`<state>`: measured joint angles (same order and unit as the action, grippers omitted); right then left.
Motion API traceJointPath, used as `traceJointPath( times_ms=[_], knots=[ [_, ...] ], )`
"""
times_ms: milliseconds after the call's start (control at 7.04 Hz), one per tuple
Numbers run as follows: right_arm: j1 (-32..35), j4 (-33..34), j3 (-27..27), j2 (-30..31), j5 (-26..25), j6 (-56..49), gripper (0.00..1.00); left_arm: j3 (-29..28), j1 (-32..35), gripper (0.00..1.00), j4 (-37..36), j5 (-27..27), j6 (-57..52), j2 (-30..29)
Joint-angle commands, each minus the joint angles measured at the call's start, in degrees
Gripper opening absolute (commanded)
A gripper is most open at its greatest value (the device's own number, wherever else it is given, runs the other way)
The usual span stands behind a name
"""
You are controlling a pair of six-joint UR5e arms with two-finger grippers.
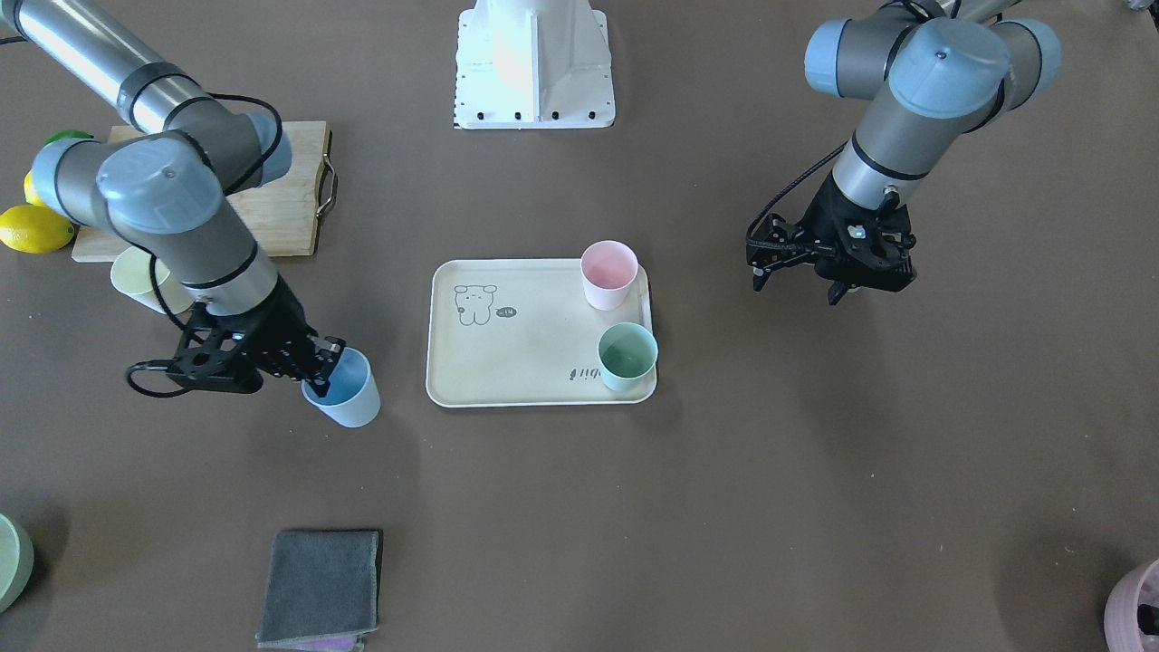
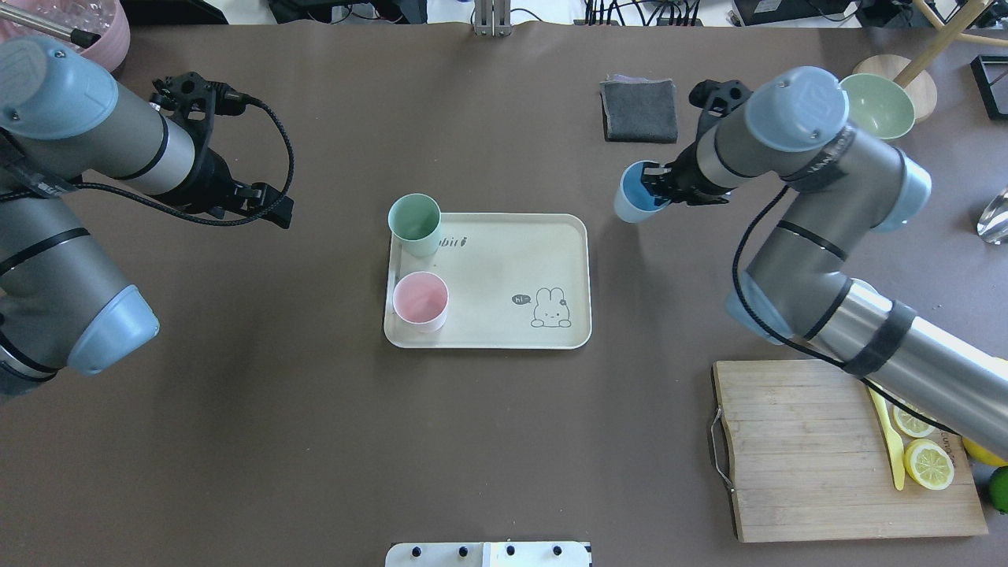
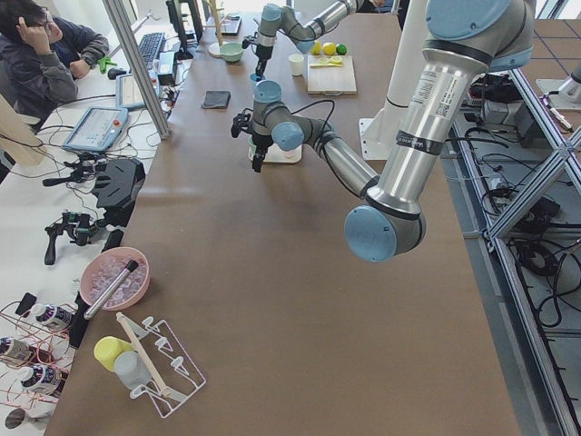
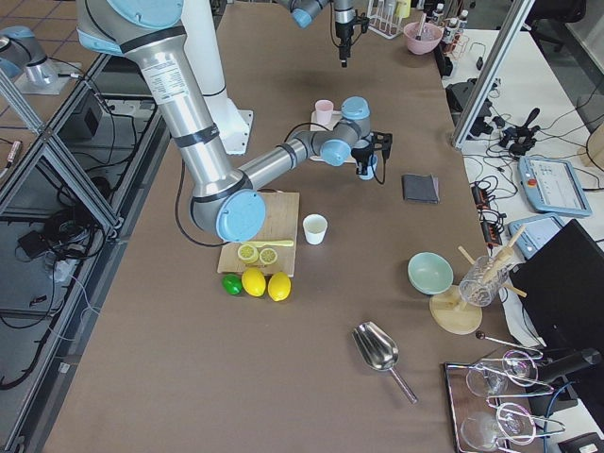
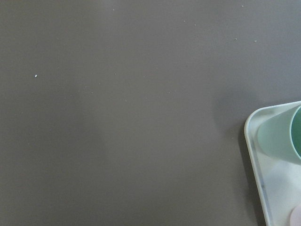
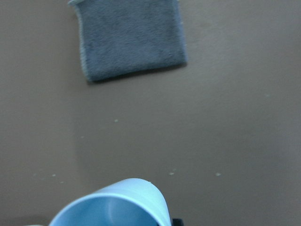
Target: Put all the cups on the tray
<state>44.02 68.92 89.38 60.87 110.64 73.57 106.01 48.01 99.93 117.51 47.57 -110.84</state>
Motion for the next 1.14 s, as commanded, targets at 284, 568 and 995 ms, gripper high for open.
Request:
traceJointPath(
  times_ms=[284, 568, 995],
  knots=[
    [-7.1, 8.1, -0.5, -7.9, -4.3, 4.8, 0.42, -0.2, 0.0, 0.98, 0.0, 0.0, 0.1, -0.1],
    [-6.8, 8.1, 0.2, -7.9, -4.6, 4.2, 1.00, -0.3, -0.2, 0.98, 0.1, 0.0, 0.2, 0.0],
    [1.7, 10.7, 9.0, -0.1, 3.2, -4.5, 1.00, -0.5, -0.2, 0.98, 0.1, 0.0, 0.0, 0.0]
  ],
)
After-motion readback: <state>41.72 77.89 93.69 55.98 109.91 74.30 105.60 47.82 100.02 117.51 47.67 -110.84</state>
